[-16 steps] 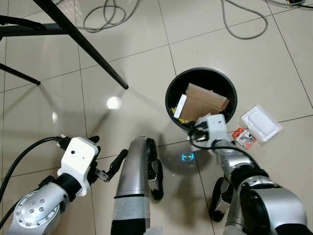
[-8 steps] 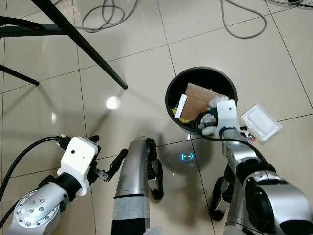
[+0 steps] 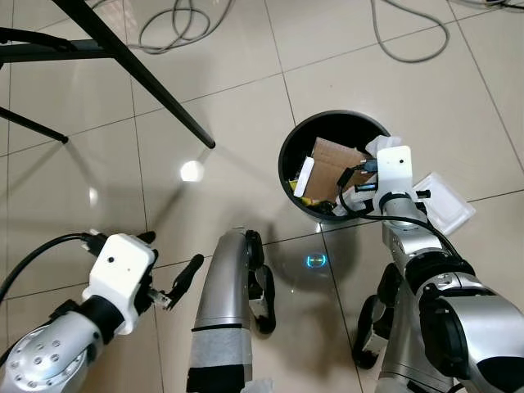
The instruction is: Picking trash to rubbish bin
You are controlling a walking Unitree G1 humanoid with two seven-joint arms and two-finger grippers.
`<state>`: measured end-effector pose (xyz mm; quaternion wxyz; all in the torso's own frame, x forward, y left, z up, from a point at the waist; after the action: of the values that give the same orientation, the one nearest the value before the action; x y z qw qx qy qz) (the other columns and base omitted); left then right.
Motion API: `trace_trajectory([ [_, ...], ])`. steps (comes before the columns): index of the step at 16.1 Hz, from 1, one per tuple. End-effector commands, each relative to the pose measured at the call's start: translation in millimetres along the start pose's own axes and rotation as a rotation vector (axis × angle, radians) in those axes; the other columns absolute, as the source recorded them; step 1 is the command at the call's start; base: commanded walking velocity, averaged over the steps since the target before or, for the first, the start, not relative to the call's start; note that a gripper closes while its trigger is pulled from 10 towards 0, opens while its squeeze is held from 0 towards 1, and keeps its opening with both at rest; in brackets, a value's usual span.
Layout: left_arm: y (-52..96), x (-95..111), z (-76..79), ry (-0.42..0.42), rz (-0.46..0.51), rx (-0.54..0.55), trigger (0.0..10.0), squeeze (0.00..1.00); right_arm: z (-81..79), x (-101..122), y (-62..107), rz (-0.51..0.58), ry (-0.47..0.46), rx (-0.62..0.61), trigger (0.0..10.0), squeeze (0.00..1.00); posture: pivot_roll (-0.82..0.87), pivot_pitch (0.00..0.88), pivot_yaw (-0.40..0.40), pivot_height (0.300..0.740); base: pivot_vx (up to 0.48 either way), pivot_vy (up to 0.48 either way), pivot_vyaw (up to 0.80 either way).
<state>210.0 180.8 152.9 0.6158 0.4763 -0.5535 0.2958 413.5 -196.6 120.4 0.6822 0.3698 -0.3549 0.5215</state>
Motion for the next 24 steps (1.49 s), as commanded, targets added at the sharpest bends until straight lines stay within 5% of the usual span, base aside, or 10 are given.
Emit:
trace_trajectory([
  [1, 7.5, -7.5, -1.2, 0.01, -0.046, 0.004, 10.0, 0.0, -14.6, -11.1, 4.8, -0.035, -0.005, 0.032, 10.0, 0.0, 0.4, 0.608, 0.257, 0.569, 0.0, 0.0, 0.0],
  [2, 9.0, -8.6, -0.1, 0.01, -0.052, 0.001, 10.0, 0.0, -20.6, -8.6, 5.6, -0.024, -0.003, 0.045, 10.0, 0.17, 0.4, 0.612, 0.259, 0.569, 0.0, 0.0, 0.0],
  [3, 9.5, -9.0, 0.3, 0.01, -0.054, 0.0, 10.0, 0.0, -24.0, -7.1, 6.0, -0.021, -0.003, 0.053, 10.0, 0.78, 0.4, 0.613, 0.259, 0.569, 0.0, 0.0, 0.0],
  [4, 10.1, -9.0, 0.4, 0.011, -0.055, 0.002, 10.0, 0.0, -26.2, -3.9, 5.8, -0.012, 0.004, 0.054, 10.0, 1.0, 0.4, 0.611, 0.257, 0.569, 0.0, 0.0, 0.0],
  [5, 10.4, -9.1, 0.2, 0.012, -0.055, 0.003, 10.0, 0.0, -26.8, -2.4, 5.7, -0.007, 0.006, 0.053, 10.0, 0.93, 0.4, 0.611, 0.257, 0.569, 0.0, 0.0, 0.0],
  [8, 10.8, -8.9, -0.2, 0.013, -0.057, 0.005, 10.0, 0.0, -24.8, -0.7, 4.8, -0.005, 0.003, 0.047, 10.0, 0.5, 0.4, 0.61, 0.253, 0.569, 0.0, 0.0, 0.0],
  [11, 12.2, -9.6, -0.5, 0.014, -0.061, 0.009, 10.0, 0.0, -21.3, -0.1, 4.0, -0.001, -0.001, 0.036, 10.0, 0.52, 0.4, 0.611, 0.253, 0.569, 0.0, 0.0, 0.0],
  [12, 13.0, -9.9, -0.3, 0.013, -0.063, 0.01, 10.0, 0.0, -20.4, -0.4, 4.0, 0.0, -0.004, 0.032, 10.0, 0.79, 0.41, 0.613, 0.256, 0.569, 0.0, 0.0, 0.0],
  [15, 15.1, -10.5, -0.9, 0.011, -0.07, 0.014, 10.0, 0.0, -16.9, -2.8, 4.5, -0.001, -0.005, 0.002, 10.0, 1.0, 0.41, 0.62, 0.264, 0.569, 0.0, 0.0, 0.0],
  [24, 3.8, -10.7, 1.5, 0.024, -0.047, 0.005, 10.0, 0.0, -6.1, -4.0, 3.7, 0.016, 0.005, -0.029, 10.0, 1.0, 0.37, 0.579, 0.237, 0.569, 0.0, 0.0, 0.0],
])
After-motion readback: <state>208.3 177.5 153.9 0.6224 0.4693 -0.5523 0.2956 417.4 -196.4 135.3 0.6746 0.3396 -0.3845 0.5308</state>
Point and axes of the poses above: a point about 5 cm out from each wrist's last joint towards the gripper, its own y axis pointing back from the gripper into the wrist, its own x axis along the axis of the wrist's last joint, z = x × y, the point moved 3 cm from there along -y, pointing out of the wrist towards the gripper, and after that the axes turned 11 degrees about y, right-handed, at the moved point
